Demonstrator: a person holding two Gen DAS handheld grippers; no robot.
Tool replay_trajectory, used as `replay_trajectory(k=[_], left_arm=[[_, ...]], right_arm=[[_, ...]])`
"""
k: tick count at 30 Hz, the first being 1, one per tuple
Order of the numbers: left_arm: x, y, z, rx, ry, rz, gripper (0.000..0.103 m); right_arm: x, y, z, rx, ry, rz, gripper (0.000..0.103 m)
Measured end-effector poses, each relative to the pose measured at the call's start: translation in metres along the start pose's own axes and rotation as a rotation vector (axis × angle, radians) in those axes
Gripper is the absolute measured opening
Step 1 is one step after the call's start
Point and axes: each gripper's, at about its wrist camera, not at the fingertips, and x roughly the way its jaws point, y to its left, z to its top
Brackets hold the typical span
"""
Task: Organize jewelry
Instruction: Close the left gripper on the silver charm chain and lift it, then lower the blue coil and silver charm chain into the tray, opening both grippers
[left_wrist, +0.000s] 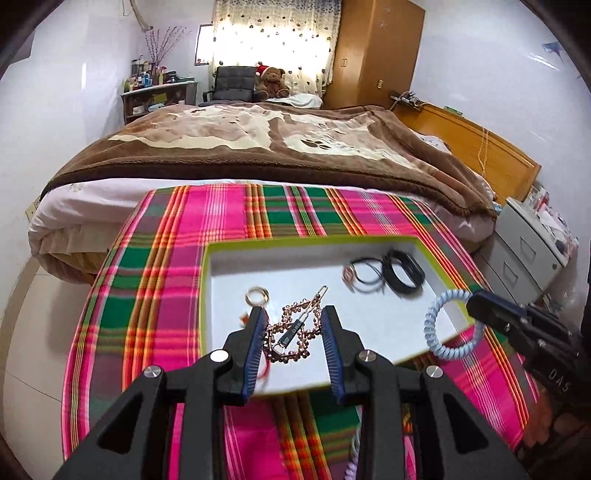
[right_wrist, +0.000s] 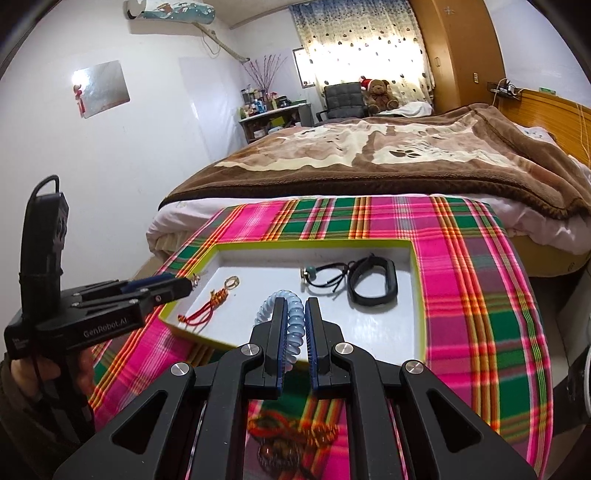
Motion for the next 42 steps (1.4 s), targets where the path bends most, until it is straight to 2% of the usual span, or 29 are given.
replay_trajectory(k=[8,15,24,38,42], left_arm=[[0.03,0.004,0.02,0.003,0.016,0.004,0.032],[0.064,0.0,0.028,0.02,0.067,0.005,0.033],[0.093,-0.002,0.032,0.032,0.124,-0.005,0.033],[0.109,-0.004,0.031,0.043,0.168,0.01,0.033],[0.106,-0.006,0.033,0.048,0.157,-0.003,0.033]], right_arm=[[0.036,-0.002,0.009,0.003,0.06,-0.009,0.01],[0.066,-0.008,0.01,0.008,0.128,-0.025,0.01],[0.081,-0.017,0.004,0.006,0.171,-0.053,0.01],[0.089,-0.019,0.003,-0.04,0.205,-0.116,0.01],[0.091,-0.017,0.003,-0.051,0.218,-0.128,0.01]])
